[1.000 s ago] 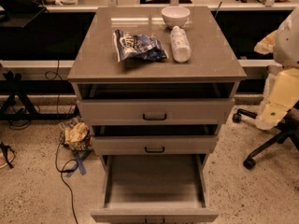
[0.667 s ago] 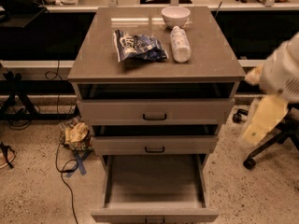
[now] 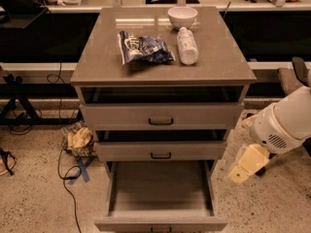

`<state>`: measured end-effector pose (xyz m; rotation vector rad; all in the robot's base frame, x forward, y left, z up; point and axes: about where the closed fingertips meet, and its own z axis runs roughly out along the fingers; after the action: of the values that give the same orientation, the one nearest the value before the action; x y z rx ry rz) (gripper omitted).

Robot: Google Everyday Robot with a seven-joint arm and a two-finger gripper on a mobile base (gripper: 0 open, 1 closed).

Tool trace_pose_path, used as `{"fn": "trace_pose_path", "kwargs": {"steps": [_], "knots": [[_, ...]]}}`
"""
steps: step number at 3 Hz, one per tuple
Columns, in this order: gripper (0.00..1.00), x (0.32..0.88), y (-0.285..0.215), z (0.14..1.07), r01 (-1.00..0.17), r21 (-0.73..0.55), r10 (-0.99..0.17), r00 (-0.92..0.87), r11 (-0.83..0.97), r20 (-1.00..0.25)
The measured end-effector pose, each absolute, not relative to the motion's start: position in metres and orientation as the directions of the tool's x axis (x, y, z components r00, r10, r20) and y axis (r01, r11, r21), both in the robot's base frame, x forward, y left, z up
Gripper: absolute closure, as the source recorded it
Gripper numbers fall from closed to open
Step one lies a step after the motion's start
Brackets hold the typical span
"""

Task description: Close bottom drawer

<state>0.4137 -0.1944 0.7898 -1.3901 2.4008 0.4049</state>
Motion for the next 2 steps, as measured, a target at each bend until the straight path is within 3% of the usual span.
{"fn": "trace_pose_path", "kwargs": {"steps": [2], "knots": [[0.00, 0.424, -0.217, 0.680, -0.801, 0.171, -0.657, -0.574, 0.573, -0.488]]}}
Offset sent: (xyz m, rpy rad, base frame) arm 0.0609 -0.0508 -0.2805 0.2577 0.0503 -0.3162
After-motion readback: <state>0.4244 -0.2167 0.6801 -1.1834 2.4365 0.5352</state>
